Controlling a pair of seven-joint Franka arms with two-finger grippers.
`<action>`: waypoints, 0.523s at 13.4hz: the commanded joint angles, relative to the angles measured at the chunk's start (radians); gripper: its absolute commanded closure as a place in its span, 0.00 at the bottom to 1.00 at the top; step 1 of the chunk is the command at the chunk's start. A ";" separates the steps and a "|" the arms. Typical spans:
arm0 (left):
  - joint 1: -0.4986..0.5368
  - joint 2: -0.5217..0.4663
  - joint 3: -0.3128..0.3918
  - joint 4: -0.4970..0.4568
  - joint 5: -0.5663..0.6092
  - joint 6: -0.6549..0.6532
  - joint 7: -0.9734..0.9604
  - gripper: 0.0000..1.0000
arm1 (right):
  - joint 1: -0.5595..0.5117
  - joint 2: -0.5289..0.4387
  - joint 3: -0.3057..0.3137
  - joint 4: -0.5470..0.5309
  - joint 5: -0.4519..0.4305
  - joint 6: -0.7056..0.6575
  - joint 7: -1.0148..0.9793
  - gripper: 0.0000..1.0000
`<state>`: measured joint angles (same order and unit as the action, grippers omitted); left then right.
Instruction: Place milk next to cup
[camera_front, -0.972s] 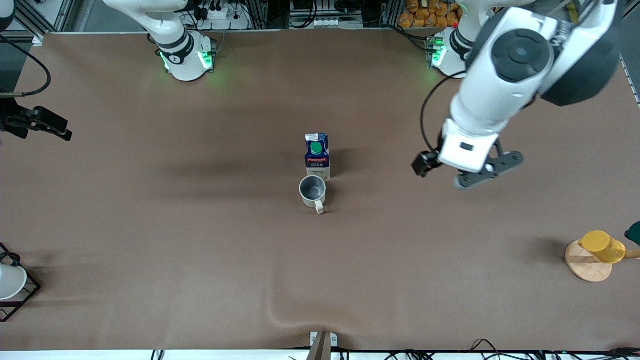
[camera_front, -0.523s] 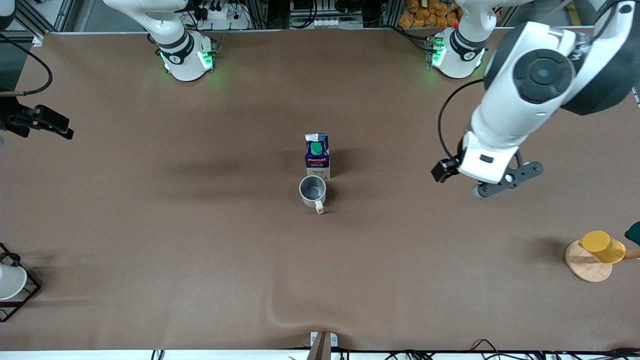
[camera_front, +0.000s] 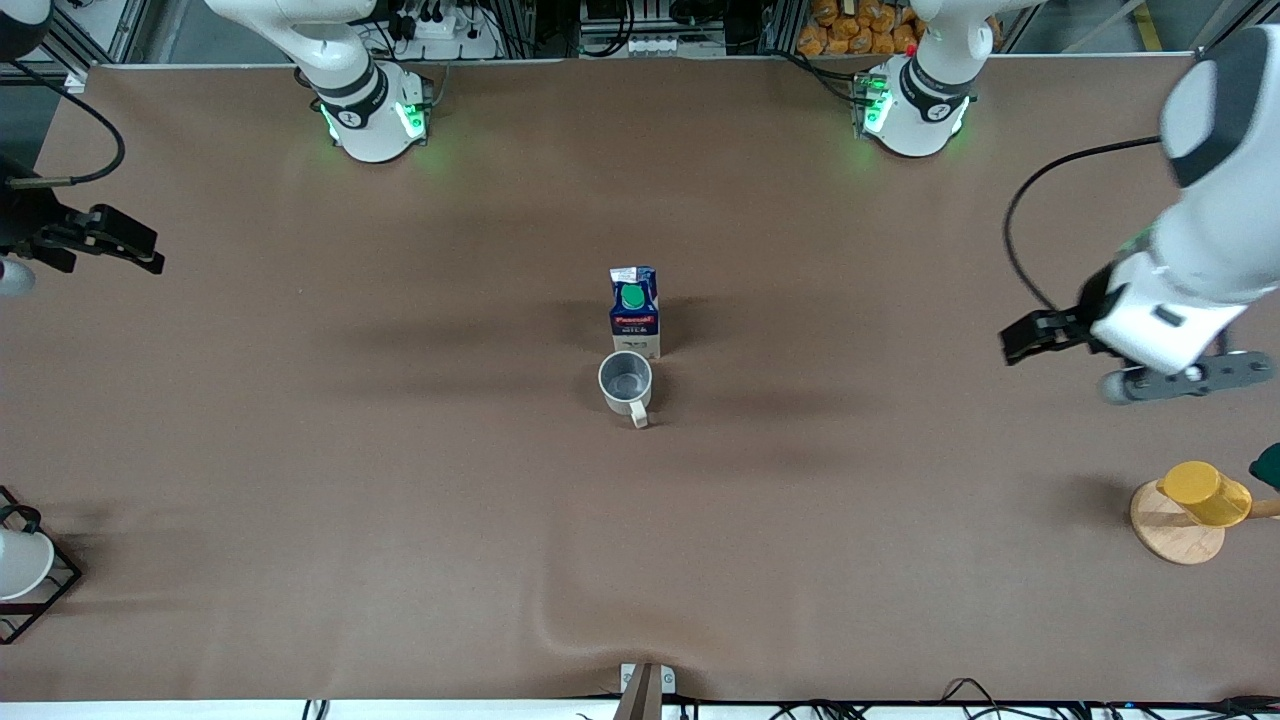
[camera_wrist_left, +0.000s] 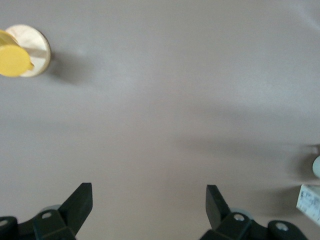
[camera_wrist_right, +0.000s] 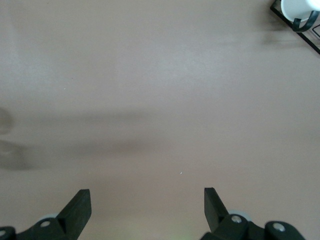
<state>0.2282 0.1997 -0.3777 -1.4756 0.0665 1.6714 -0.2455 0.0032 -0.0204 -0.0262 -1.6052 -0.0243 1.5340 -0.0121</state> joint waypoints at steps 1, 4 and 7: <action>-0.024 -0.068 0.106 -0.038 -0.076 -0.025 0.112 0.00 | 0.004 -0.016 -0.003 -0.005 0.004 -0.011 -0.008 0.00; -0.275 -0.166 0.395 -0.098 -0.066 -0.032 0.208 0.00 | 0.015 -0.016 -0.001 -0.005 0.003 -0.012 -0.008 0.00; -0.280 -0.207 0.410 -0.088 -0.070 -0.136 0.311 0.00 | 0.015 -0.016 -0.001 -0.004 0.003 -0.008 -0.008 0.00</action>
<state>-0.0393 0.0542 0.0122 -1.5245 0.0128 1.5809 0.0182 0.0128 -0.0204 -0.0246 -1.6054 -0.0243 1.5326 -0.0122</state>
